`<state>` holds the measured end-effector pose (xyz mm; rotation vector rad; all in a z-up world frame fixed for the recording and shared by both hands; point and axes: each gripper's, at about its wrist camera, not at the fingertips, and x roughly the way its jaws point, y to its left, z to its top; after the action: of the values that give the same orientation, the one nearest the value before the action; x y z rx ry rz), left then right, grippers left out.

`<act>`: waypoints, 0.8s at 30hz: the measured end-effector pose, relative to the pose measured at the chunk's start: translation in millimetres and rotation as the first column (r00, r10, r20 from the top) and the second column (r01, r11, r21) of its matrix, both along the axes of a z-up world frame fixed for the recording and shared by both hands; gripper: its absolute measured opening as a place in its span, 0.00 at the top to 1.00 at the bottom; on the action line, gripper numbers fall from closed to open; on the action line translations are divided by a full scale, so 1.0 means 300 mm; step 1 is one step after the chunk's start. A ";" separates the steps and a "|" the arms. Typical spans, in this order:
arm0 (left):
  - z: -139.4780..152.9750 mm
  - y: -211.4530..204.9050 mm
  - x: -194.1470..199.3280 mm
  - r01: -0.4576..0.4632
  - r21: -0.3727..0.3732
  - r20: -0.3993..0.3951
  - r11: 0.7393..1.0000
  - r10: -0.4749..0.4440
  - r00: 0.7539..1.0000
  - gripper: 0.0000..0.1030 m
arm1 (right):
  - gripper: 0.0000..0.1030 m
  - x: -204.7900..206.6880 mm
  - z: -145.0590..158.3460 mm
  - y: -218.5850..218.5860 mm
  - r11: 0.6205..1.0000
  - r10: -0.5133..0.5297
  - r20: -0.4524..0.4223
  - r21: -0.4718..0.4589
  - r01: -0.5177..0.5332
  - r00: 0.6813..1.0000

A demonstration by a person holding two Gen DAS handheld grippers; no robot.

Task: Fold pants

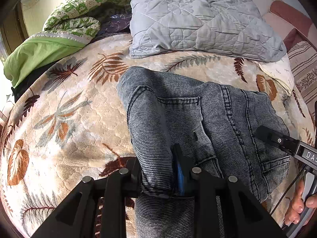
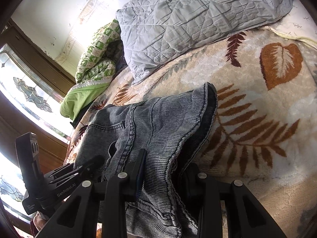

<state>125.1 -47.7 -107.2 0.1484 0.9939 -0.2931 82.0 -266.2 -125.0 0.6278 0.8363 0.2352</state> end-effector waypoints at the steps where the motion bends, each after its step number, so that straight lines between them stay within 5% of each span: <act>1: -0.002 0.000 0.001 -0.002 0.004 -0.001 1.000 0.002 1.000 0.71 | 0.68 0.003 -0.006 -0.002 1.000 -0.001 -0.007 0.000 0.001 1.000; 24: -0.006 -0.046 -0.047 0.026 0.067 0.028 0.997 -0.027 0.999 0.68 | 0.66 0.075 -0.050 0.012 0.990 -0.044 -0.037 -0.134 0.039 0.998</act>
<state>111.1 -61.7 -109.0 0.2257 0.9743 -0.2816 104.6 -262.8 -140.1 0.5255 0.8688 0.1282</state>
